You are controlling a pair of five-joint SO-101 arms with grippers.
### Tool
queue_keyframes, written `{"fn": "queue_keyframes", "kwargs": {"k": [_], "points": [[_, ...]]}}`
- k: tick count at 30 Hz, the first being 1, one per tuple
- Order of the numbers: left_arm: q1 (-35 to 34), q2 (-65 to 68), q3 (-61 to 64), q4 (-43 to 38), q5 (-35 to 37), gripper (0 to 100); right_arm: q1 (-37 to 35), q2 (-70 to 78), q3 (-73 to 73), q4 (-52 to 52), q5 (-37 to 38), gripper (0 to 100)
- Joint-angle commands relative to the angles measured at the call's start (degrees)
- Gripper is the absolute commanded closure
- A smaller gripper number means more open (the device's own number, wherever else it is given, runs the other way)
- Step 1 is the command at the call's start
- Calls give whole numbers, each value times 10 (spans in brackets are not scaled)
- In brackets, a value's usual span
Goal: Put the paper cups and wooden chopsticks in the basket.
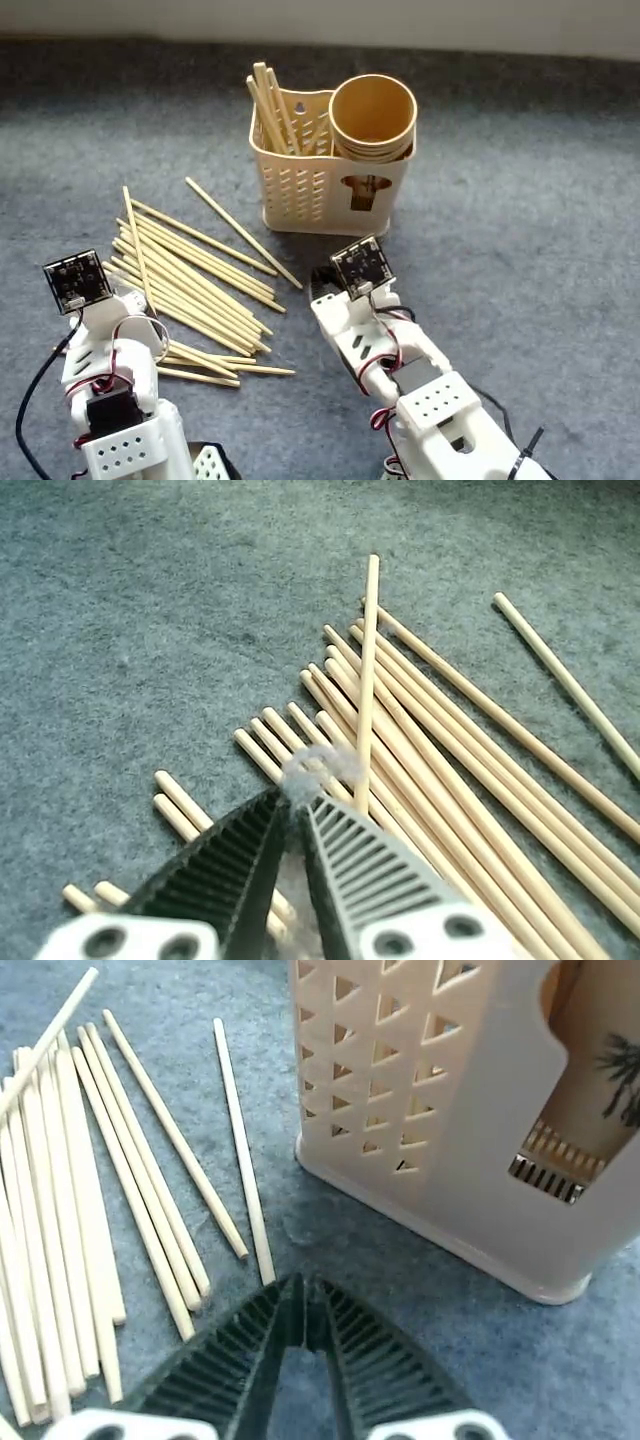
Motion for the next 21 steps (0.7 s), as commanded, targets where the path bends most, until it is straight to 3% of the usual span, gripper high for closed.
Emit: {"fn": "queue_keyframes", "kwargs": {"k": [1,6,9,13,21], "points": [[-5,-5,12,-2,-98,986,-2,-10,-4,1,5,975],[-39,-6,0,-3,-246,986,23,-12,7,1,6,975],[-44,-4,-17,2,-295,986,51,-13,6,1,6,975],[-44,-1,-62,17,-320,985,72,-13,5,1,6,975],[-19,0,-197,142,-342,947,77,-13,5,1,6,975]]}}
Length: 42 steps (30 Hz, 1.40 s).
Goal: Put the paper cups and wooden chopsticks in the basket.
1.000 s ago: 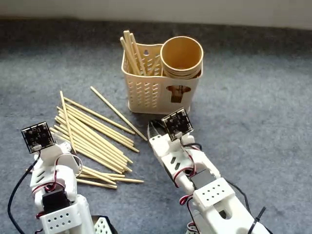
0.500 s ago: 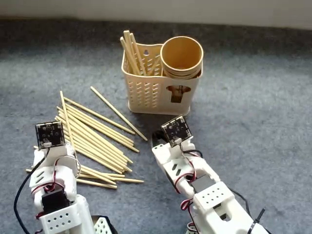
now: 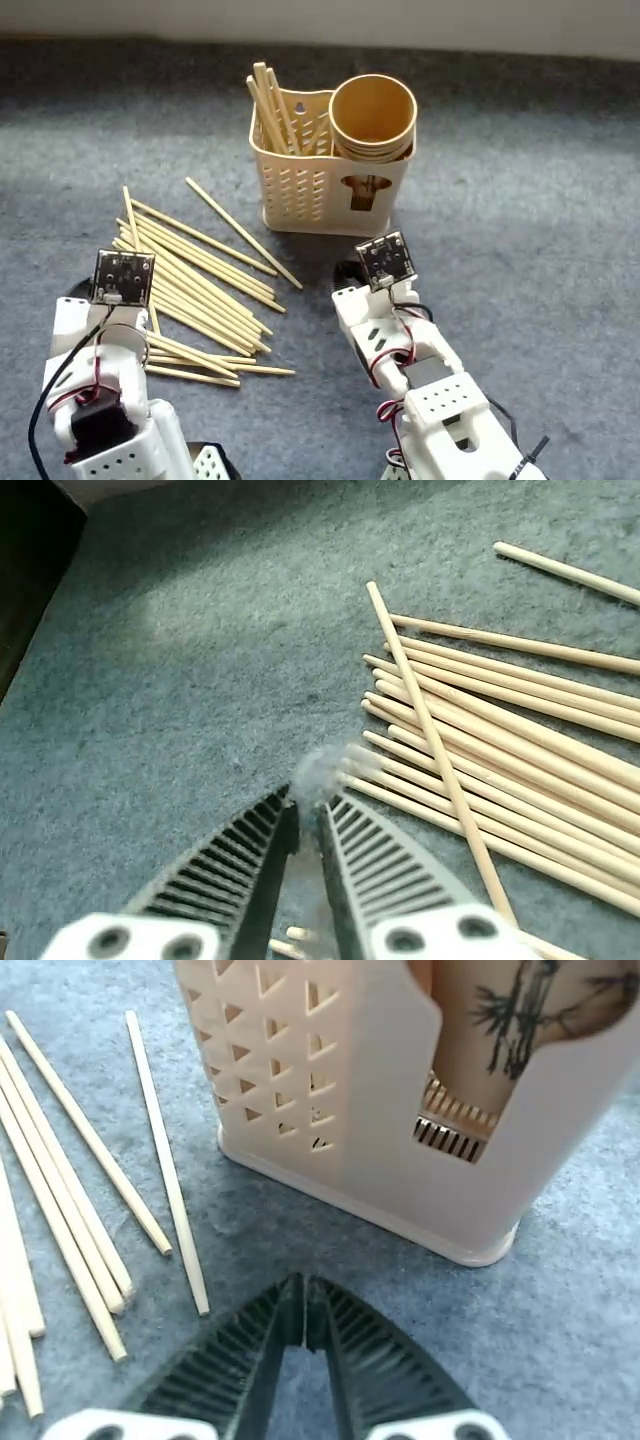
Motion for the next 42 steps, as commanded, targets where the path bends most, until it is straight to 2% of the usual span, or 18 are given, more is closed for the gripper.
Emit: {"fn": "queue_keyframes", "kwargs": {"k": [1,6,21,27,32,37,42], "points": [[27,0,-67,52,-27,947,7,-13,-5,1,6,975],[66,0,-80,116,-69,947,15,-13,-6,1,6,975],[68,1,-80,175,-177,947,80,-13,-7,1,4,975],[75,1,-80,181,-185,945,117,-11,-7,1,3,975],[100,5,-95,201,-195,945,120,-10,-7,1,3,975],[117,114,-139,206,-196,944,120,-10,-7,1,3,975],[186,276,-197,210,-198,944,120,-9,-7,1,4,975]]}}
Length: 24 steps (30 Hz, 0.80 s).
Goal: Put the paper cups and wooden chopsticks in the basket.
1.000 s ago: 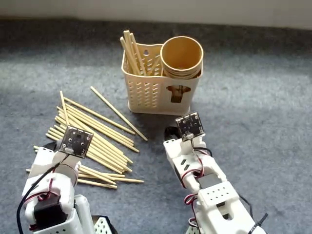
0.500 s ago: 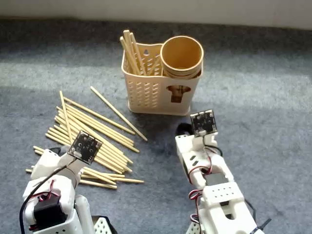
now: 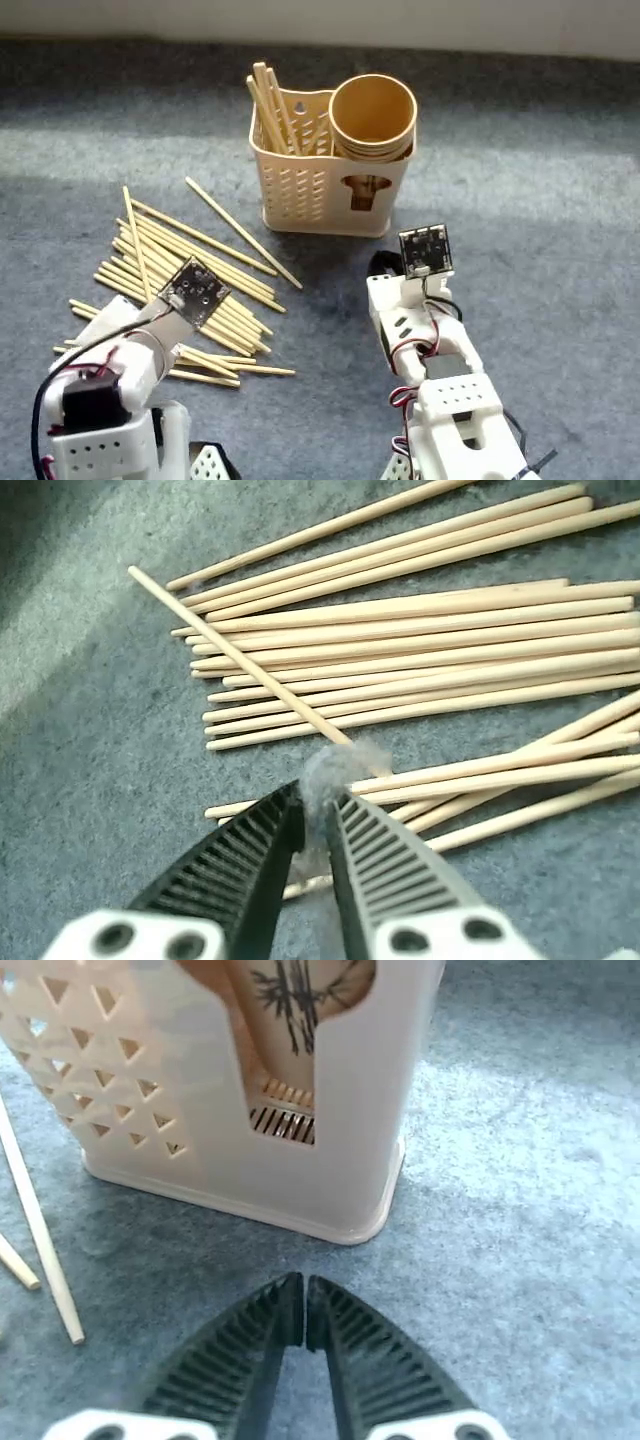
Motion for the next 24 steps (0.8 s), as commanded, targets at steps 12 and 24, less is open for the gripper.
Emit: {"fn": "queue_keyframes", "kwargs": {"k": [12,24], "points": [[154,314,-70,-3,-98,854,7,-8,-7,1,5,975],[192,357,-36,-22,-167,902,7,-8,-7,1,6,975]]}}
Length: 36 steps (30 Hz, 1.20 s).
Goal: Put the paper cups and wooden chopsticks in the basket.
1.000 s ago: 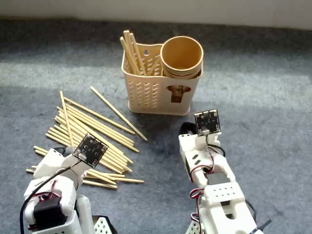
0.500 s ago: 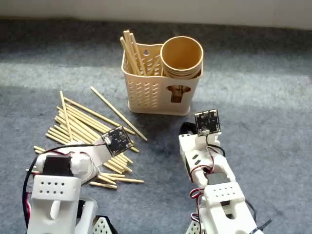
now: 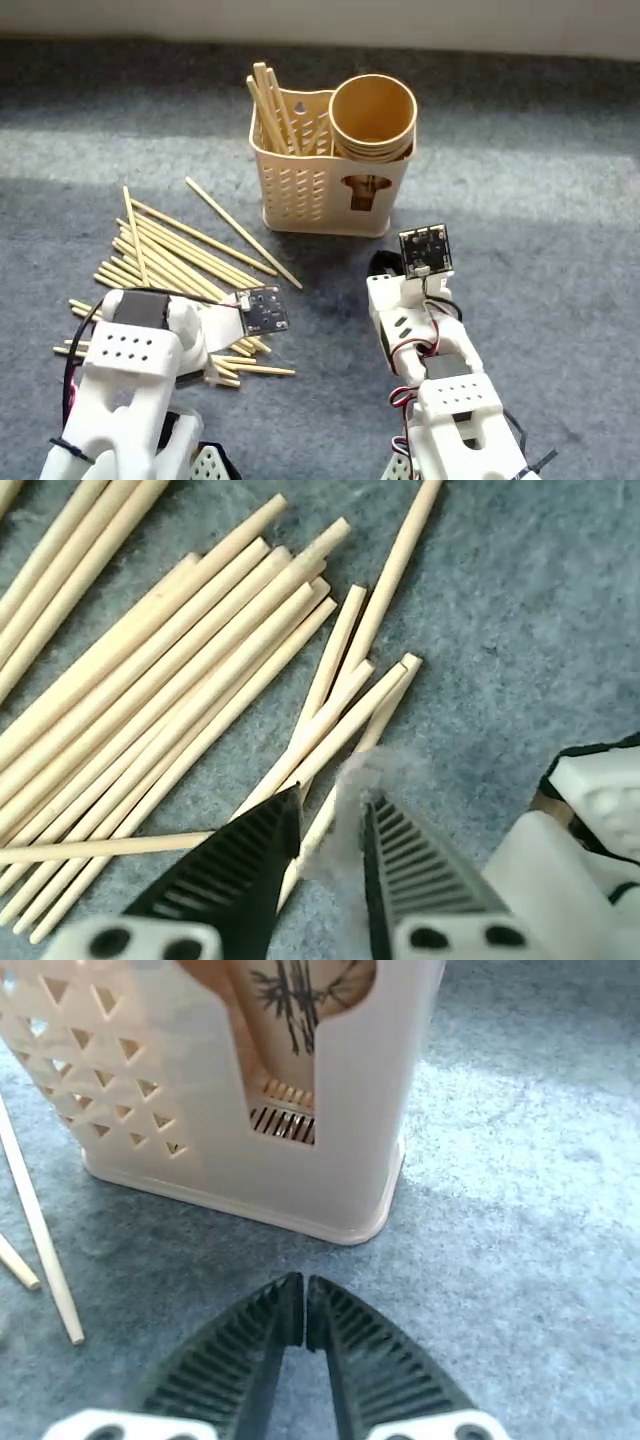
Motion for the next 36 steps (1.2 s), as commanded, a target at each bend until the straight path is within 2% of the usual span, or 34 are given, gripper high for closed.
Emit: {"fn": "queue_keyframes", "kwargs": {"k": [1,6,15,22,25,36], "points": [[31,3,19,-38,-6,902,7,-8,-7,1,6,975],[35,3,94,-130,-7,902,7,-8,-7,1,6,975],[32,0,130,-185,-4,905,7,-8,-7,1,6,975],[36,-1,120,-180,26,992,7,-8,-7,1,6,975],[34,-1,108,-177,27,994,7,-8,-7,1,6,975],[35,-1,5,-64,28,994,7,-8,-7,1,6,975]]}}
